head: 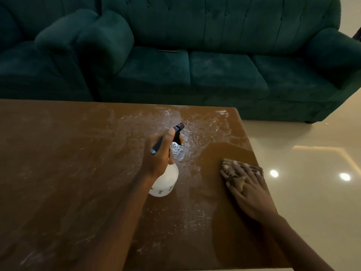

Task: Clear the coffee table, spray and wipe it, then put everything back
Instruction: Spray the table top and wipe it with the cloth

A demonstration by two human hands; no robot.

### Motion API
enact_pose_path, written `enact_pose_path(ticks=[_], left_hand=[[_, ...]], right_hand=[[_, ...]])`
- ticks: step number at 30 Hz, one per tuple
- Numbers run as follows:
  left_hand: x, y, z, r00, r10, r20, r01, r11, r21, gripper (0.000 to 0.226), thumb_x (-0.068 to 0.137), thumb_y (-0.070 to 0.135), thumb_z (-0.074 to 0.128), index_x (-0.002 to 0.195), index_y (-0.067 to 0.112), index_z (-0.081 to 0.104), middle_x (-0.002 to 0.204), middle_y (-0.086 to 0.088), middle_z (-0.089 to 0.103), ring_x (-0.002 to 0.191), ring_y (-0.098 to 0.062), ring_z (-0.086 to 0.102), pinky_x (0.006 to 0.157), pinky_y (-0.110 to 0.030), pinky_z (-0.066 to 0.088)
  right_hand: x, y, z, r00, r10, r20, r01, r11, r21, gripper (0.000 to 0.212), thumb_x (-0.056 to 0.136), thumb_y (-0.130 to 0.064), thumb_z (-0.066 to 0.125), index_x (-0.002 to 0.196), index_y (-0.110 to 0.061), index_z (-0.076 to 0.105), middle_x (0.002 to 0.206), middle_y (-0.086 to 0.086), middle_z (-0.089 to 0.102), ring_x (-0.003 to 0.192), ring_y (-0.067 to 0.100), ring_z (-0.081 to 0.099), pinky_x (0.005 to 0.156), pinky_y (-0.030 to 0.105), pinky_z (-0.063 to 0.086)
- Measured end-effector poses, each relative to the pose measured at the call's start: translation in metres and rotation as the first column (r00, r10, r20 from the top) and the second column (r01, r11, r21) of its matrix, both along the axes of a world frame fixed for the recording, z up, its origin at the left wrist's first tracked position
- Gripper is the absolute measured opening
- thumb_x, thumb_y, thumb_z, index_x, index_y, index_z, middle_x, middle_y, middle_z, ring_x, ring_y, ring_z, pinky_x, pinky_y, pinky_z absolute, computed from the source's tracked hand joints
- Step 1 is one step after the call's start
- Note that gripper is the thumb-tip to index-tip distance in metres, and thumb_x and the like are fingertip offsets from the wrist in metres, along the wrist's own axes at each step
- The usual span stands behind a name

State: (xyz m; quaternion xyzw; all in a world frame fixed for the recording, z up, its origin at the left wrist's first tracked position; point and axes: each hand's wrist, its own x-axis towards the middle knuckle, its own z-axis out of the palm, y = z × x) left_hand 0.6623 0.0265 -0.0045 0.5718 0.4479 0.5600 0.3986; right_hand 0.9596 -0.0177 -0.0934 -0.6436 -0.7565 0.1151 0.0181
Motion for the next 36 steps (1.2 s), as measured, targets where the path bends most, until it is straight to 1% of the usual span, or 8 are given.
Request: enact_pose_path(ticks=[4,9,15,18,24,29,33,36], left_hand=[[-0.014,-0.006,-0.008,0.994,-0.097,0.059,0.093,0.993,0.066,0.047,0.096,0.04,0.038,0.093,0.005,0.069,0.094,-0.008,0.074,0.037,-0.027,0.047,0.047,-0.04,0.045],[-0.015,-0.006,-0.01,0.993,-0.065,0.094,0.06,0.997,0.052,0.043,0.094,0.04,0.04,0.073,0.01,0.064,0.071,-0.002,0.068,0.034,-0.022,0.045,0.039,-0.036,0.039],[-0.018,-0.001,-0.014,0.991,-0.095,0.09,0.089,0.994,0.069,0.052,0.095,0.04,0.039,0.089,-0.001,0.07,0.088,-0.009,0.076,0.034,-0.02,0.043,0.042,-0.044,0.04],[-0.017,0.004,-0.014,0.992,-0.091,0.092,0.086,0.995,0.056,0.054,0.095,0.041,0.04,0.091,-0.003,0.071,0.096,-0.01,0.076,0.033,-0.018,0.045,0.041,-0.037,0.042],[-0.011,0.012,-0.008,0.993,-0.099,0.062,0.097,0.995,0.037,0.047,0.096,0.04,0.045,0.071,0.008,0.068,0.068,-0.014,0.069,0.031,-0.033,0.045,0.036,-0.032,0.038],[-0.011,0.015,-0.004,0.993,-0.117,-0.029,0.118,0.993,0.011,0.047,0.097,0.041,0.046,0.079,0.004,0.07,0.071,-0.011,0.07,0.032,-0.017,0.045,0.035,-0.037,0.037],[-0.02,0.015,0.001,0.996,-0.077,-0.033,0.077,0.997,-0.006,0.05,0.095,0.042,0.045,0.078,0.001,0.069,0.072,-0.027,0.066,0.031,-0.029,0.04,0.035,-0.039,0.035],[-0.02,0.014,0.003,0.999,-0.04,-0.033,0.038,0.998,-0.039,0.054,0.09,0.045,0.046,0.069,-0.001,0.062,0.064,-0.02,0.06,0.034,-0.035,0.038,0.034,-0.032,0.032]], right_hand=[[-0.007,0.036,0.005,0.993,-0.113,0.02,0.114,0.993,-0.026,0.068,0.093,-0.069,0.01,0.154,-0.042,0.018,0.163,-0.016,-0.01,0.148,0.008,-0.018,0.121,0.038,-0.01],[-0.01,0.044,-0.001,0.991,-0.128,0.023,0.129,0.992,-0.009,0.074,0.09,-0.072,0.005,0.155,-0.04,0.02,0.162,-0.017,-0.01,0.148,0.008,-0.018,0.121,0.038,-0.01],[-0.009,0.043,-0.003,0.991,-0.13,0.012,0.13,0.991,-0.011,0.073,0.089,-0.074,0.003,0.154,-0.045,0.014,0.161,-0.018,-0.012,0.147,0.007,-0.021,0.12,0.038,-0.011],[-0.008,0.044,-0.003,0.992,-0.128,0.011,0.129,0.992,-0.018,0.068,0.088,-0.077,-0.001,0.151,-0.051,0.002,0.161,-0.02,-0.014,0.146,0.005,-0.024,0.12,0.037,-0.013],[-0.007,0.045,-0.004,0.99,-0.138,0.021,0.138,0.99,-0.017,0.065,0.089,-0.075,0.001,0.15,-0.054,0.007,0.16,-0.021,-0.015,0.145,0.003,-0.026,0.119,0.036,-0.013],[-0.006,0.044,-0.004,0.992,-0.126,-0.006,0.126,0.992,-0.009,0.053,0.088,-0.075,-0.001,0.139,-0.065,-0.005,0.158,-0.023,-0.017,0.144,0.002,-0.028,0.118,0.034,-0.016],[-0.002,0.05,-0.005,0.994,-0.11,0.002,0.11,0.994,0.001,0.059,0.093,-0.071,0.007,0.15,-0.055,0.005,0.159,-0.022,-0.016,0.145,0.003,-0.027,0.118,0.034,-0.014],[0.002,0.06,-0.004,0.995,-0.102,0.01,0.102,0.995,0.0,0.058,0.097,-0.066,0.012,0.152,-0.05,0.01,0.162,-0.019,-0.011,0.146,0.004,-0.023,0.12,0.036,-0.011]])
